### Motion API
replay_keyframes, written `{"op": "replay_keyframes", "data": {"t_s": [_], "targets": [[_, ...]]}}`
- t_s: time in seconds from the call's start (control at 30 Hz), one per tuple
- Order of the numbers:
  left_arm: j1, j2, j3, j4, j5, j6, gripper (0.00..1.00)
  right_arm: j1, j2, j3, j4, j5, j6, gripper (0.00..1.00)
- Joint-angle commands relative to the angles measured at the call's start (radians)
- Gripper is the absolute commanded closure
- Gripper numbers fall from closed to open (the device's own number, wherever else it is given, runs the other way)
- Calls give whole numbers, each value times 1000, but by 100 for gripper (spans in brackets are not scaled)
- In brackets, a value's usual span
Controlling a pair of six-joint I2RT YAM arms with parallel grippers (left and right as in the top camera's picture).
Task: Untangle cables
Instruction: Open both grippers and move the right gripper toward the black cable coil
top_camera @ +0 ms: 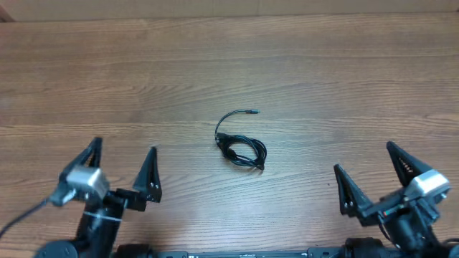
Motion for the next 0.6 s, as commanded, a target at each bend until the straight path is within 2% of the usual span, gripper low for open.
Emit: {"op": "replay_keyframes", "data": {"t_s": [0.0,0.13,0.37,0.57], "targets": [[4,93,150,-69,220,-31,0,-3,66,130,-102,-148,4,0],[4,136,205,-92,395,-31,1,-3,72,162,-182,-216,23,0],[4,136,204,-170,533,-32,0,-3,72,158,-258,-269,68,0],[4,136,204,-240,552,-31,0,-3,72,158,-248,-270,68,0]]}}
